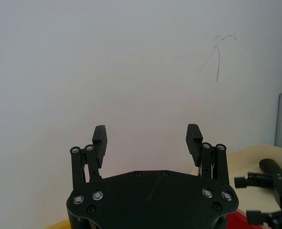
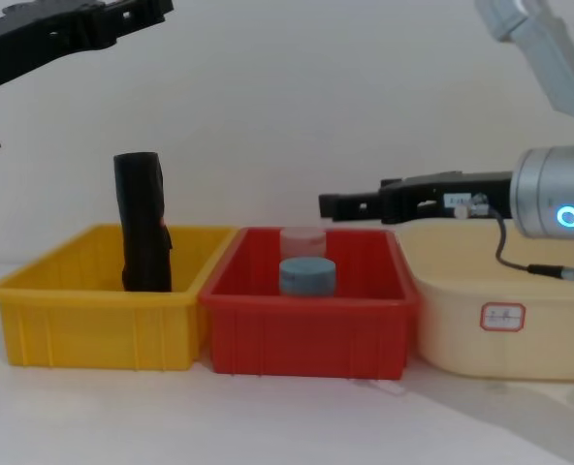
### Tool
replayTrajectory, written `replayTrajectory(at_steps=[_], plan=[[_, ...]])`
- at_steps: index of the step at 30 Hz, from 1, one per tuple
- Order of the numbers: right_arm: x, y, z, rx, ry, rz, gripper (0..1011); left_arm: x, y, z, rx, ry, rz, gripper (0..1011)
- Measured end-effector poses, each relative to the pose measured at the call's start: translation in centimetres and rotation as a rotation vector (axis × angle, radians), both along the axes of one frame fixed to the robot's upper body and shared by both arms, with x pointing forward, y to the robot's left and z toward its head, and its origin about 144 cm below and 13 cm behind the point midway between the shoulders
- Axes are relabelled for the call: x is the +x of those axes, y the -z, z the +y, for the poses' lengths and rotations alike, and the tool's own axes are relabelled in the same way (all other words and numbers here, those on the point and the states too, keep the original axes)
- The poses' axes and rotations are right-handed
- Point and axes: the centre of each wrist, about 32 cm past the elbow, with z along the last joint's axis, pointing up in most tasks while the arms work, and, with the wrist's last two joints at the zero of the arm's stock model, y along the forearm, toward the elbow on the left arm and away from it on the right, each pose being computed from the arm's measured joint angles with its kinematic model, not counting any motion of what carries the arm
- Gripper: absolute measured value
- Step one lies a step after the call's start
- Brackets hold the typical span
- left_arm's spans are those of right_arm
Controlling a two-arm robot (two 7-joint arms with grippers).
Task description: Pick up the garbage bag with the one hand and transfer it to the other hand.
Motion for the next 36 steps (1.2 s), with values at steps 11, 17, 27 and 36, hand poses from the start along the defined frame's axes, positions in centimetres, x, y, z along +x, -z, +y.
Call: replayTrajectory(at_steps=[11,17,27,36], plan=[[0.8,0.6,0.9,-0.06,-0.04,0.034,1001,-0.1,0.0,0.2,-0.001,-0.007,0.001,1001],[1.3,1.0,1.3,-0.06,-0.05,0.049,1001,-0.1,0.0,0.2,-0.001,-0.009,0.0,1001],[2.3,1.9,1.7,-0.052,-0.055,0.07,1001,-0.1,0.0,0.3,-0.001,-0.011,0.001,1001],[2.9,2.4,2.0,-0.05,-0.063,0.088,1001,-0.1,0.0,0.3,-0.002,-0.012,0.001,1001]])
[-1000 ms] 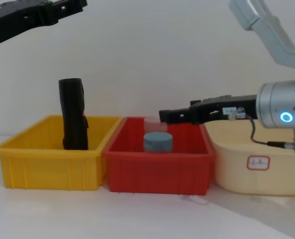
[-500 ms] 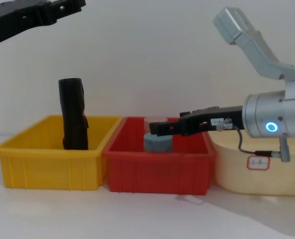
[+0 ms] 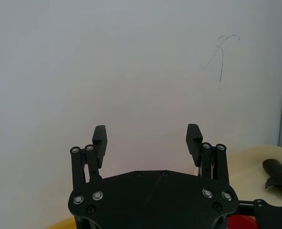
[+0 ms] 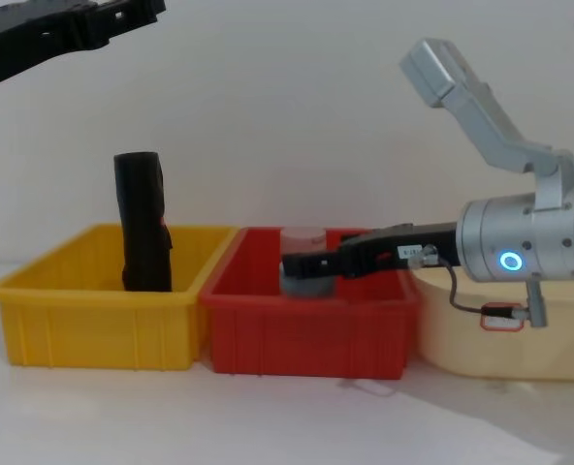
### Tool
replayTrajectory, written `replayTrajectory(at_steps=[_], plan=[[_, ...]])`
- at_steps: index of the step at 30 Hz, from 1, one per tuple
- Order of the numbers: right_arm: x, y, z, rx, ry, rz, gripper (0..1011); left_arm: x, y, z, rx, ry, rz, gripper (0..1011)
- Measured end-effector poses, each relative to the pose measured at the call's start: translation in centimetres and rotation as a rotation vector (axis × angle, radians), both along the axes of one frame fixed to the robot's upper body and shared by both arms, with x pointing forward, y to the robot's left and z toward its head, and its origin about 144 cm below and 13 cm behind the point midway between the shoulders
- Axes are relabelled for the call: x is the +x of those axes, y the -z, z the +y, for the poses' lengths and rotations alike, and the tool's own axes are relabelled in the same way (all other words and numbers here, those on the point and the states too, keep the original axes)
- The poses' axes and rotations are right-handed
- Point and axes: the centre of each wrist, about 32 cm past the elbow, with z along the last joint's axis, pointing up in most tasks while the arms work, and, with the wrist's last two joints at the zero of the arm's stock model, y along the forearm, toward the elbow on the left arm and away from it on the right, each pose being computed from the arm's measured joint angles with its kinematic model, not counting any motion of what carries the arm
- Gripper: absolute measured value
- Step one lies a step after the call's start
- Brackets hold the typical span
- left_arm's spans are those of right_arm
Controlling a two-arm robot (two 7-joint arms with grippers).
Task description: Pick up the garbage bag with the one hand and transfer it to the other hand.
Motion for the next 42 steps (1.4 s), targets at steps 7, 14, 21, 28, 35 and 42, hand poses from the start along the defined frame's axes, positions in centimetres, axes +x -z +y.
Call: replayTrajectory(at_steps=[7,14,21,28,35,42], plan=[[0.4,0.4,0.2,-0.003,-0.009,0.013,1002,0.0,0.0,0.0,0.0,0.0,0.0,1002],[0.6,0.6,0.5,-0.007,-0.018,0.021,994,0.0,0.0,0.0,0.0,0.0,0.0,1002],[0.8,0.8,0.6,-0.011,-0.024,0.025,824,0.0,0.0,0.0,0.0,0.0,0.0,1002],[0.9,0.8,0.6,-0.01,-0.022,0.025,646,0.0,0.0,0.0,0.0,0.0,0.0,1001],[0.8,0.4,0.5,-0.001,-0.015,0.009,647,0.0,0.0,0.0,0.0,0.0,0.0,1001],[0.6,-1.1,0.1,0.022,-0.001,-0.046,646,0.0,0.0,0.0,0.0,0.0,0.0,1001]])
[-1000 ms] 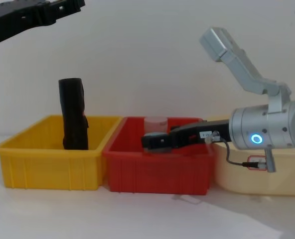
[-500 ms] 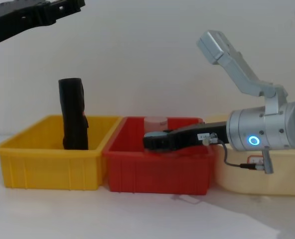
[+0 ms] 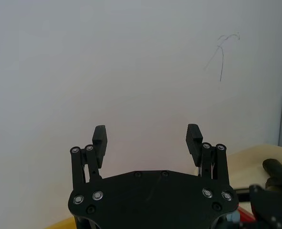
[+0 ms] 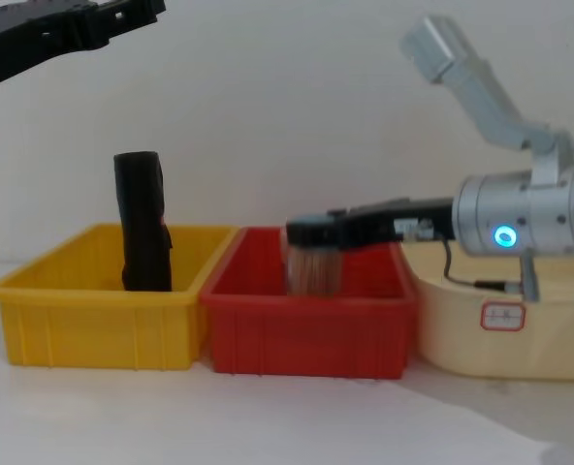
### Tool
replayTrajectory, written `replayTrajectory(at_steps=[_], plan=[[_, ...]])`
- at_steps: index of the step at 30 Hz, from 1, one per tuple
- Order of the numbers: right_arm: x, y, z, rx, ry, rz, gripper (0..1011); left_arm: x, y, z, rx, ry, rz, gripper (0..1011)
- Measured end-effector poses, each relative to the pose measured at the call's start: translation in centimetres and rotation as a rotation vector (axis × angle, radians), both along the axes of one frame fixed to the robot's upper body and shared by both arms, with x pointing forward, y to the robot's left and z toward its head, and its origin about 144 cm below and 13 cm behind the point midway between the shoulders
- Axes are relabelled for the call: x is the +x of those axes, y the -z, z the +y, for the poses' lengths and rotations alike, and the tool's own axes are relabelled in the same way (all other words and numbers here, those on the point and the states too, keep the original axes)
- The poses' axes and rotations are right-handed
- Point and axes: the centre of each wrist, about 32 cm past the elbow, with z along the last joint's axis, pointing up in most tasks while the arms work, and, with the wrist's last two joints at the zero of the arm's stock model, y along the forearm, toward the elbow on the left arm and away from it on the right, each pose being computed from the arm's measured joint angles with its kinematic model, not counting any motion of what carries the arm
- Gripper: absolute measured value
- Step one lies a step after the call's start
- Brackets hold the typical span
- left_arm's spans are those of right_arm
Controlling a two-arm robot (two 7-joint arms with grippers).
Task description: Pick up the garbage bag with the one hand and transfer it to the other hand.
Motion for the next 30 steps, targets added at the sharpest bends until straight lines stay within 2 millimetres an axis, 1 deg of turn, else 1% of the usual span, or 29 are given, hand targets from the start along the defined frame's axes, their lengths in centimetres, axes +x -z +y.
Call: replayTrajectory(at_steps=[7,10,14,16,20,23,24,25,30], plan=[[-0.2,-2.1,-1.0,0.027,0.033,-0.078,647,0.0,0.0,0.0,0.0,0.0,0.0,1002],[-0.4,-3.3,-1.9,0.038,0.066,-0.121,646,0.0,0.0,0.0,0.0,0.0,0.0,1001],[-0.6,-4.0,-2.9,0.045,0.099,-0.149,646,0.0,0.0,0.0,0.0,0.0,0.0,1001],[-0.8,-4.6,-3.9,0.05,0.134,-0.17,646,0.0,0.0,0.0,0.0,0.0,0.0,1001],[-1.1,-5.0,-5.1,0.051,0.174,-0.179,647,0.0,0.0,0.0,0.0,0.0,0.0,1001],[-1.4,-5.2,-6.5,0.05,0.225,-0.179,646,0.0,0.0,0.0,0.0,0.0,0.0,1002],[-1.4,-5.2,-6.5,0.05,0.225,-0.179,646,0.0,0.0,0.0,0.0,0.0,0.0,1001],[-1.6,-5.2,-7.2,0.05,0.246,-0.175,646,0.0,0.0,0.0,0.0,0.0,0.0,1002],[-2.2,-4.9,-8.6,0.046,0.298,-0.146,647,0.0,0.0,0.0,0.0,0.0,0.0,1001]])
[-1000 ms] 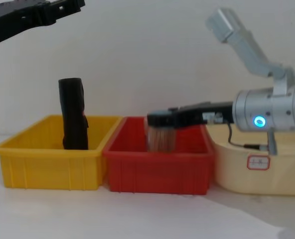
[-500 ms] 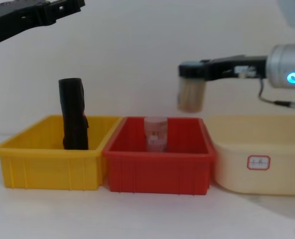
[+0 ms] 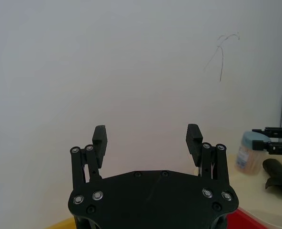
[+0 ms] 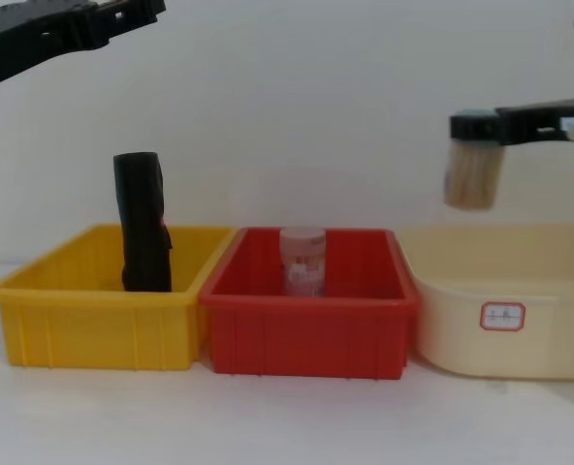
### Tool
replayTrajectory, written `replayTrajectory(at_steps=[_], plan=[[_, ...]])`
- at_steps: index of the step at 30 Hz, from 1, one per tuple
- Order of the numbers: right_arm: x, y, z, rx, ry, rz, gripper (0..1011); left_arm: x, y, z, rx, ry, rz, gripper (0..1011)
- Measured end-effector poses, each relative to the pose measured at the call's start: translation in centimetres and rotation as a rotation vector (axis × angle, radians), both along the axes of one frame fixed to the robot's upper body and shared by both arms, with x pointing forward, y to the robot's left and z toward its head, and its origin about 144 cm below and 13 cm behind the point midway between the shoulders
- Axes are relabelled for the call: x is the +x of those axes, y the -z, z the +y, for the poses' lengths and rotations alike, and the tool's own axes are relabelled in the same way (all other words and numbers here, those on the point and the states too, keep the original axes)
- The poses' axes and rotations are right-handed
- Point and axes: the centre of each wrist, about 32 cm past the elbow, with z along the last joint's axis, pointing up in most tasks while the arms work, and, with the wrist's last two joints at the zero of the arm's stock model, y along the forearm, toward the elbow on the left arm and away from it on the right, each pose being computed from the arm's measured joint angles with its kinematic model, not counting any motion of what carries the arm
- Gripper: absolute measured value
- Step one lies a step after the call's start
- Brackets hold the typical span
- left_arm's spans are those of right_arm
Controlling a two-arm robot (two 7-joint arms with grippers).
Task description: Pick up the garbage bag with the one hand and transfer it to the other hand.
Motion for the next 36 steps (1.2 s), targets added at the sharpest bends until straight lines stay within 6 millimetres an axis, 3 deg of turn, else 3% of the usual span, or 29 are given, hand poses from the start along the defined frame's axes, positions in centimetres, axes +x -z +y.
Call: replayTrajectory(at_steps=[7,15,36], plan=[[-0.6,0.6,-0.8,0.009,0.035,0.031,776,0.0,0.0,0.0,0.0,0.0,0.0,1001],[-1.0,0.7,-1.0,0.029,0.047,0.022,1001,0.0,0.0,0.0,0.0,0.0,0.0,1001],[-2.9,0.1,0.5,0.159,0.026,-0.098,1001,0.0,0.0,0.0,0.0,0.0,0.0,1001]])
